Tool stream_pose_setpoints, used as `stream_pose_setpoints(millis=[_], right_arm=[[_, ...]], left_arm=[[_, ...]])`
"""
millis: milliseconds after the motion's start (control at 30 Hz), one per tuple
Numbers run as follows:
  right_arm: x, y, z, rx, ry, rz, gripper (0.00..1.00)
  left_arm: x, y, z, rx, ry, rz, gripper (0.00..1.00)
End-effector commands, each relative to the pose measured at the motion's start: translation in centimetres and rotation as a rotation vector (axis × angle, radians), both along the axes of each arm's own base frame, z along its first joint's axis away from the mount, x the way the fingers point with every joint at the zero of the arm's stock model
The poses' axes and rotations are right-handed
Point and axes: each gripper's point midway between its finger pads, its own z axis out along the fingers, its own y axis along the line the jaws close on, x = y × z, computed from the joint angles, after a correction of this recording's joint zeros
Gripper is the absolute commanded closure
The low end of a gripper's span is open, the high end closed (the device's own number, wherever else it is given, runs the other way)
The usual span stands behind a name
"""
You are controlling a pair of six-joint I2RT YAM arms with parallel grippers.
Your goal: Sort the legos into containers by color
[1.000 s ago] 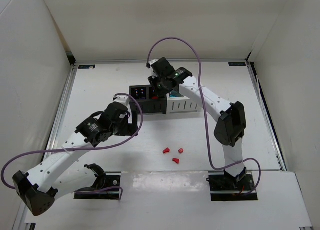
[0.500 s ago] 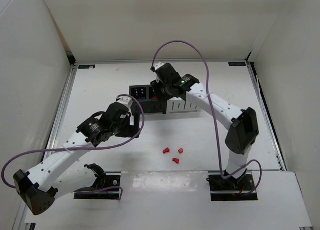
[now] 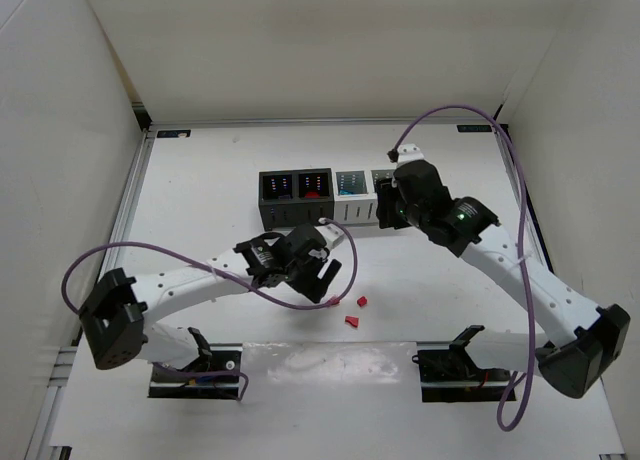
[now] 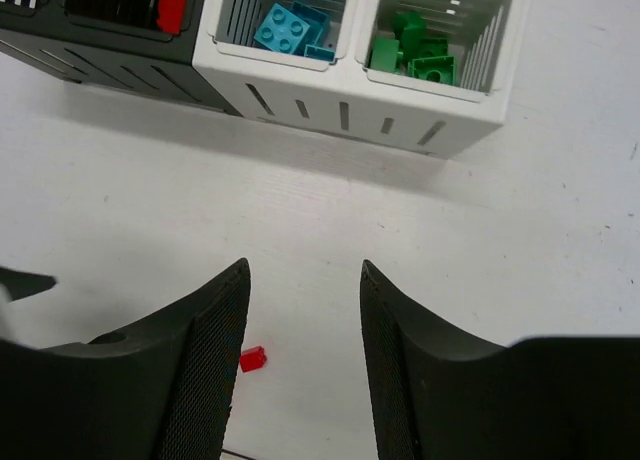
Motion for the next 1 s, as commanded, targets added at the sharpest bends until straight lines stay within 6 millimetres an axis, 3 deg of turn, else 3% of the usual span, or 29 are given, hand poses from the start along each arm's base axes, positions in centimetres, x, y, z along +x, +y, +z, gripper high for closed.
stream_pose_setpoints(millis=[0, 167, 267, 533, 700, 967], right_arm=[[-0.9, -1.9, 0.4, 0.005, -0.003, -0.066, 0.48], [-2.7, -3.5, -0.4, -0.022, 0.055, -0.09, 0.48], [-3.2, -3.9, -0.4, -0.03, 0.067, -0.089, 0.48], [-2.9, -4.5, -0.5, -0.021, 0.081, -0.107, 0.48], [-3.2, -4.6, -0.6, 0.0, 0.084, -0.111, 0.48], [-3.6, -5.7, -1.0, 0.011, 0.096, -0.143, 0.48]], left_arm=[[0.4, -3.9, 0.0, -0.113, -0.045, -0.175, 0.14], [-0.2, -5.3, -3.3, -0.074, -0.009, -0.252, 0.14], [-0.8, -5.8, -4.8, -0.034, -0.016, -0.302, 0.19], [-1.8, -6.0, -6.9, 0.054, 0.01, -0.338, 0.29], [-1.3, -5.9, -8.4, 0.115, -0.002, -0.315, 0.39], [-1.3, -6.7, -8.6, 0.162, -0.024, -0.341, 0.52]])
